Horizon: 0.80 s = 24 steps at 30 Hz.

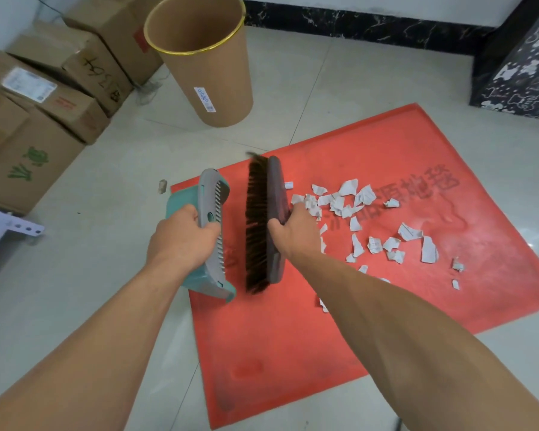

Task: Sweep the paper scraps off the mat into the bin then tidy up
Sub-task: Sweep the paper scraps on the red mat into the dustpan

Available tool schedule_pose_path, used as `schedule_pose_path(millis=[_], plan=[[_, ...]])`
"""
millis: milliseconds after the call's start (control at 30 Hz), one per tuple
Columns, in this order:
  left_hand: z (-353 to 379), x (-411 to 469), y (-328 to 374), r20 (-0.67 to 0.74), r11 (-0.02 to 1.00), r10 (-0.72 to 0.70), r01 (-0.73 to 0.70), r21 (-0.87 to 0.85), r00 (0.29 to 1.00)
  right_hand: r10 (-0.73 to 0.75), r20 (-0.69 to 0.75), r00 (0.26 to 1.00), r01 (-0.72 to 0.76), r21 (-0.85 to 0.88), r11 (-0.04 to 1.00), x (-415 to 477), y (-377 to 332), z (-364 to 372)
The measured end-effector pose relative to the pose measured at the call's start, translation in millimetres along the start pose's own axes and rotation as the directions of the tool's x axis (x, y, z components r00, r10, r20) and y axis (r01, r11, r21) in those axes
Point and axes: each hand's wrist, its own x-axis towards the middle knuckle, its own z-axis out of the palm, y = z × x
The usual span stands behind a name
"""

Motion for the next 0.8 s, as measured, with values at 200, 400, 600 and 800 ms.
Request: schedule_pose_path(millis=[200,400,600,800], plan=[[9,1,-3,-0.045,0.999,0.011,-0.012,-0.038,0.999,0.354,0.047,0.934,-0.351,0.304,0.886,45,-28,23],[15,-1,1,-0.071,0.999,0.026,-0.028,-0.022,0.997,0.632,0.186,0.752,-0.61,0.562,0.559,52,-18,3],[21,-2,5,-0.102,0.995,0.099,-0.096,0.039,0.99,0.697,0.195,0.69,-0.578,0.728,0.369,15,11,-18],[24,-5,10,-0.111,0.992,0.125,-0.121,0.045,0.986,0.546,0.071,0.835,-0.464,0.625,0.628,-16,20,-28]])
